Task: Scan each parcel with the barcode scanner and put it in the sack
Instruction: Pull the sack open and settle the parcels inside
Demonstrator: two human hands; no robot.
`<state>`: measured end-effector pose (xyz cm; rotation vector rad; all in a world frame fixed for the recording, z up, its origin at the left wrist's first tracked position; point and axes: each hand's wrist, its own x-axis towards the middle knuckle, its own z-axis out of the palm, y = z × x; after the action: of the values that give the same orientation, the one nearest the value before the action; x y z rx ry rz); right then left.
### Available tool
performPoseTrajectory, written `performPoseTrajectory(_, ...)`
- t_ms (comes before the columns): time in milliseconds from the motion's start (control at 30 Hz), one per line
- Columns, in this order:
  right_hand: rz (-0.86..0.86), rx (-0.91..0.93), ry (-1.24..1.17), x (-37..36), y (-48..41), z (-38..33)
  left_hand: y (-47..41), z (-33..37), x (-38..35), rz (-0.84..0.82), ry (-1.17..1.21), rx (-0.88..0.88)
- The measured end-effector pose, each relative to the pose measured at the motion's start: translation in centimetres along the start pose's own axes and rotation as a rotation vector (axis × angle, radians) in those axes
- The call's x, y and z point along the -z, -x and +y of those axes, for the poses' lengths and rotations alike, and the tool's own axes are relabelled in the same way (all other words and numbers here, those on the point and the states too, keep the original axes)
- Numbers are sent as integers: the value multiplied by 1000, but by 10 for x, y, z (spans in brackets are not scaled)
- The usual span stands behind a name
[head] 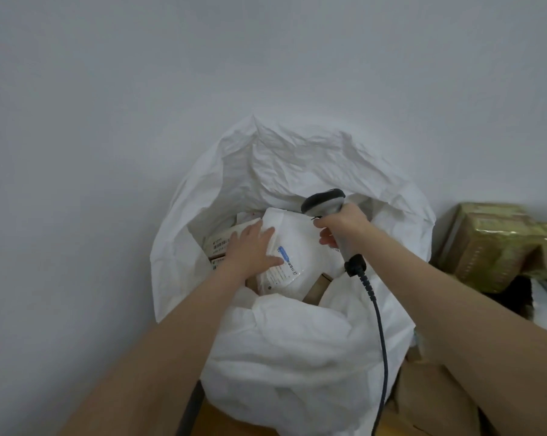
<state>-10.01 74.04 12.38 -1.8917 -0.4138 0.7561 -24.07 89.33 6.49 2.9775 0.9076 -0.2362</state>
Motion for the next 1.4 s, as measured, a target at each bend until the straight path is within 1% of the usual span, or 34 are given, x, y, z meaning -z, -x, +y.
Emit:
performPoseTrajectory(100,-1,17,-59,14,20,7,23,24,1,72,32,-37)
performPoseTrajectory(200,-11,41,-36,25,39,19,52,32,0,100,64,-1)
performPoseTrajectory(300,-21,51,53,28,60,44,82,32,-3,14,126,73)
performPoseTrajectory(400,2,26,71,35,76,76,112,27,-14,-91,87,166)
performPoseTrajectory(500,22,-14,60,47,88,94,133,21,-21,-97,52,250)
performPoseTrajectory(567,7,6,11,51,93,94,136,25,-16,-50,83,262)
performPoseTrajectory(667,-4,6,-45,53,101,87,133,41,-3,104,83,228)
performPoseTrajectory(733,0,2,-83,55,108,85,131,51,6,157,77,222)
performPoseTrajectory(867,53,28,-110,59,124,84,131,67,19,139,114,211)
performPoseTrajectory(933,79,29,-125,61,134,85,135,73,21,148,125,174)
performPoseTrajectory(1100,118,25,-175,63,165,89,149,85,28,200,69,92)
performPoseTrajectory(1200,162,18,-191,66,187,98,155,95,32,195,88,44)
performPoseTrajectory(1300,220,11,-223,76,210,108,157,112,34,205,107,1)
performPoseTrajectory(1400,267,-8,-239,90,228,120,161,138,34,250,144,-63)
